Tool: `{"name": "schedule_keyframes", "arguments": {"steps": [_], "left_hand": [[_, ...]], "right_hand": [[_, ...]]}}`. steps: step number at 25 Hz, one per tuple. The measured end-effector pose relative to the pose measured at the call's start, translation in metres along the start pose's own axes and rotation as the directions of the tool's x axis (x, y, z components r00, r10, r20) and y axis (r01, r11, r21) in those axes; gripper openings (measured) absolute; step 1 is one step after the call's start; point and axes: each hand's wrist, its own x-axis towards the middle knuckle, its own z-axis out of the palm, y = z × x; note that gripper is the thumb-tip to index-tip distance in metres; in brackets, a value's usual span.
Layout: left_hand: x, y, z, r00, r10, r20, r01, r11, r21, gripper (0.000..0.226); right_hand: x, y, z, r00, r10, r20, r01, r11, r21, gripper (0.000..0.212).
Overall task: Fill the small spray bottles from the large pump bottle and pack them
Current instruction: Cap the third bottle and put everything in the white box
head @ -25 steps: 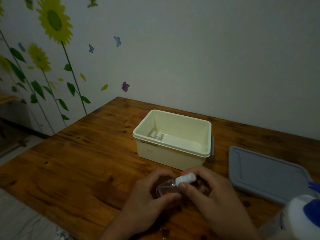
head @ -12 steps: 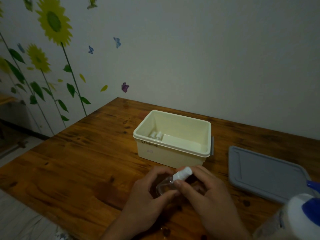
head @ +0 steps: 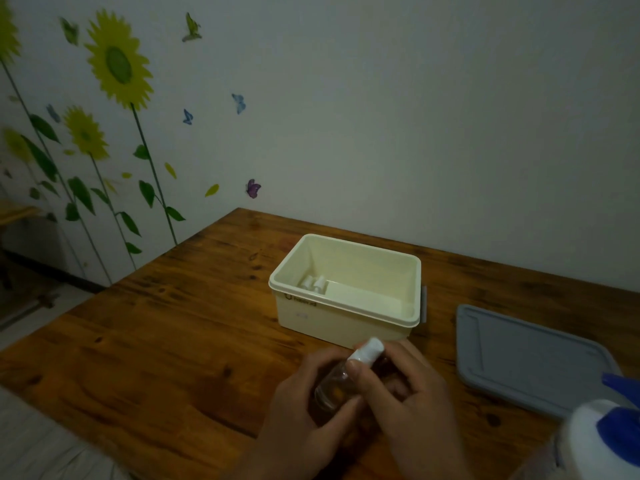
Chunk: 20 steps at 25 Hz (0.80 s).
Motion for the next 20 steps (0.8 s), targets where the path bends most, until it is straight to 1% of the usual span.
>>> {"name": "schedule_keyframes", "arguments": {"steps": [2, 4, 7, 9, 11, 13, 16, 20], "left_hand": [[0.001, 0.004, 0.000, 0.998, 0.060, 0.000, -0.060, 0.997, 0.047, 0.048], [0.008, 0.005, -0.002, 0.992, 0.124, -0.016, -0.122, 0.988, 0.090, 0.043], [0.030, 0.010, -0.009, 0.987, 0.152, -0.051, -0.145, 0.982, 0.124, 0.042], [0.046, 0.017, -0.012, 0.989, 0.142, -0.052, -0.134, 0.983, 0.128, 0.042], [0.063, 0.022, -0.018, 0.992, 0.096, -0.077, -0.088, 0.991, 0.102, 0.039], [0.081, 0.022, -0.022, 0.995, 0.066, -0.076, -0.057, 0.991, 0.118, 0.038], [0.115, 0.019, -0.031, 0.997, 0.070, -0.034, -0.061, 0.977, 0.203, 0.035], [0.156, -0.003, -0.043, 0.996, 0.048, 0.075, -0.070, 0.941, 0.330, 0.028]], "right_hand": [[0.003, -0.003, -0.002, 1.000, 0.010, -0.028, -0.009, 0.999, 0.053, 0.015], [0.009, -0.010, -0.003, 1.000, -0.001, -0.026, 0.003, 0.998, 0.066, 0.017], [0.026, -0.026, -0.004, 0.999, 0.000, -0.039, 0.005, 0.990, 0.139, 0.019], [0.039, -0.036, -0.005, 0.999, 0.010, -0.041, -0.004, 0.987, 0.158, 0.027], [0.056, -0.043, -0.002, 0.998, 0.035, -0.047, -0.030, 0.993, 0.114, 0.033], [0.074, -0.047, 0.004, 0.996, 0.061, -0.068, -0.056, 0.996, 0.075, 0.032], [0.107, -0.049, 0.011, 0.990, 0.121, -0.076, -0.115, 0.990, 0.084, 0.032], [0.158, -0.021, 0.031, 0.968, 0.233, -0.087, -0.241, 0.966, -0.091, 0.030]]}}
